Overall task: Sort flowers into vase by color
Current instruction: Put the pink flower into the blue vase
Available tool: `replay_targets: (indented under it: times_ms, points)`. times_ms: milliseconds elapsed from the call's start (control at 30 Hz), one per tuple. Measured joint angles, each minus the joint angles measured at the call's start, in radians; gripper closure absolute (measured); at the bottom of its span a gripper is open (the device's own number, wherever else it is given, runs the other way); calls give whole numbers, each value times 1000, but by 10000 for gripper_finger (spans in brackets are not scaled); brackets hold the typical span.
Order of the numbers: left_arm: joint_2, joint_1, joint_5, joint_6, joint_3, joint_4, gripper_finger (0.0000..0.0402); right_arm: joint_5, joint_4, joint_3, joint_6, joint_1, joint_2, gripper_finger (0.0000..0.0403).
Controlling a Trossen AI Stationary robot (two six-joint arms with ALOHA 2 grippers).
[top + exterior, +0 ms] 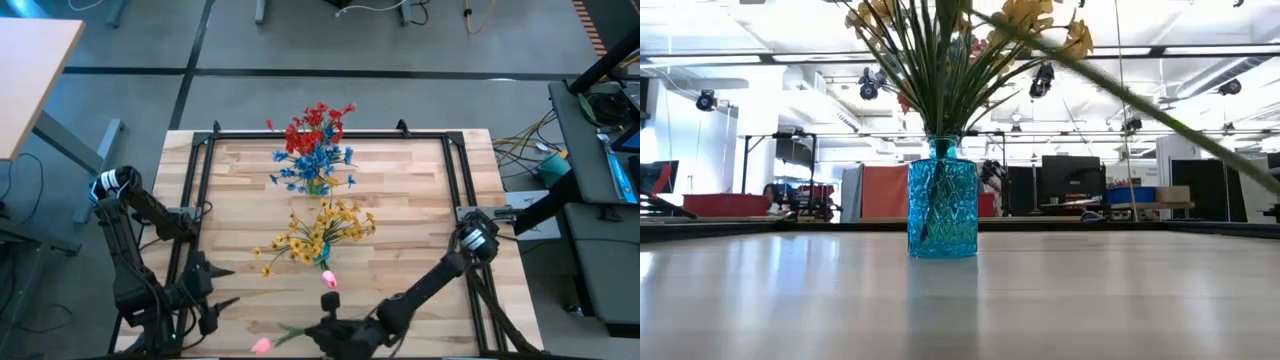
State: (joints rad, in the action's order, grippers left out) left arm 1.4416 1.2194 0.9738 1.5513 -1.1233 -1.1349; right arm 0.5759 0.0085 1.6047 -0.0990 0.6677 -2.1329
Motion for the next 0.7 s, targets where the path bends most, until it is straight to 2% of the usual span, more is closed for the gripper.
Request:
replay_targets:
  times_ms: [167, 300, 467, 700]
  points:
    - [11, 0, 123, -317, 0, 246, 102, 77, 222, -36, 216, 28, 31, 392]
    - [14, -3, 193, -522, 0, 396, 102, 40, 520, -119, 374, 32, 87, 392]
    - [14, -3, 223, -574, -1, 425, 102, -97, 939, -332, 489, 17, 162, 392]
    - [14, -6, 266, -574, 8, 424, 102, -162, 1496, -601, 552, -15, 188, 392]
